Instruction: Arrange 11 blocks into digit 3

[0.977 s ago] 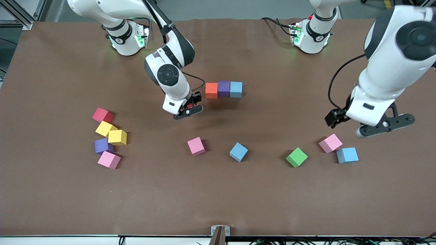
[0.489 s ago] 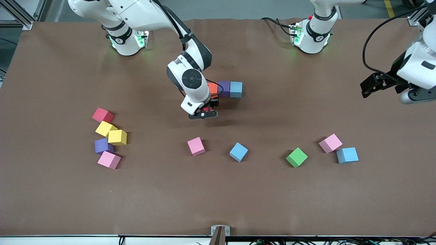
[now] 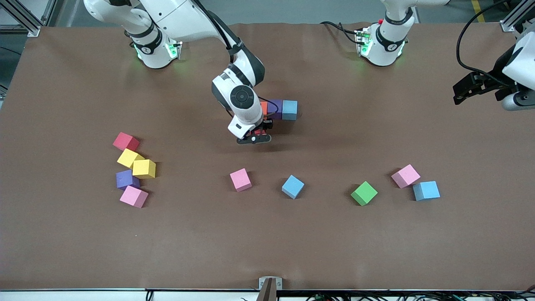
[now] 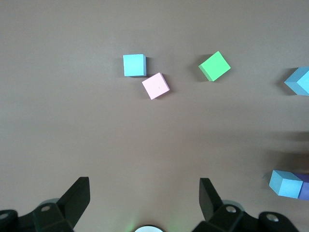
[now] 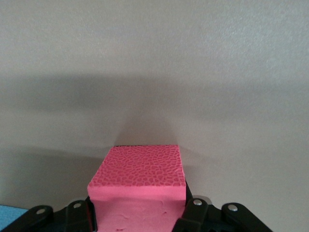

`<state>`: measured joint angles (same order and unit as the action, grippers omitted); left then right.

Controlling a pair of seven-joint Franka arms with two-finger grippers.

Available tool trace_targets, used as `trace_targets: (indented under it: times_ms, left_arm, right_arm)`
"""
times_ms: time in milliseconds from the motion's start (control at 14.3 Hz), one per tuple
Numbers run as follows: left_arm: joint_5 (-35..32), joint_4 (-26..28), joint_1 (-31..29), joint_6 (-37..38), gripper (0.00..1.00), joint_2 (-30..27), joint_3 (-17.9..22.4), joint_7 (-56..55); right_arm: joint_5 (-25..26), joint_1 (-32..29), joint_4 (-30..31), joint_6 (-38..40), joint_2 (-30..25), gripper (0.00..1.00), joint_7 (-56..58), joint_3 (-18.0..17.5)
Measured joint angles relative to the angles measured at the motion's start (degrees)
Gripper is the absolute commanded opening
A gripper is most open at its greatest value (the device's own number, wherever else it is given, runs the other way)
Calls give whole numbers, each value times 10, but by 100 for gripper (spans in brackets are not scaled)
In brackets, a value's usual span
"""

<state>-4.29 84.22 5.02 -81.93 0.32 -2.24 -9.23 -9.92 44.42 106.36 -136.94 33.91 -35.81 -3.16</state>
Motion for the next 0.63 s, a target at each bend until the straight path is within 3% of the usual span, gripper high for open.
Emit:
trace_targets:
  times_ms: [628]
  left_arm:
    - [0, 4, 1, 0, 100, -3, 0, 0]
  right_arm:
    - [0, 18, 0, 8, 0, 21, -44, 0]
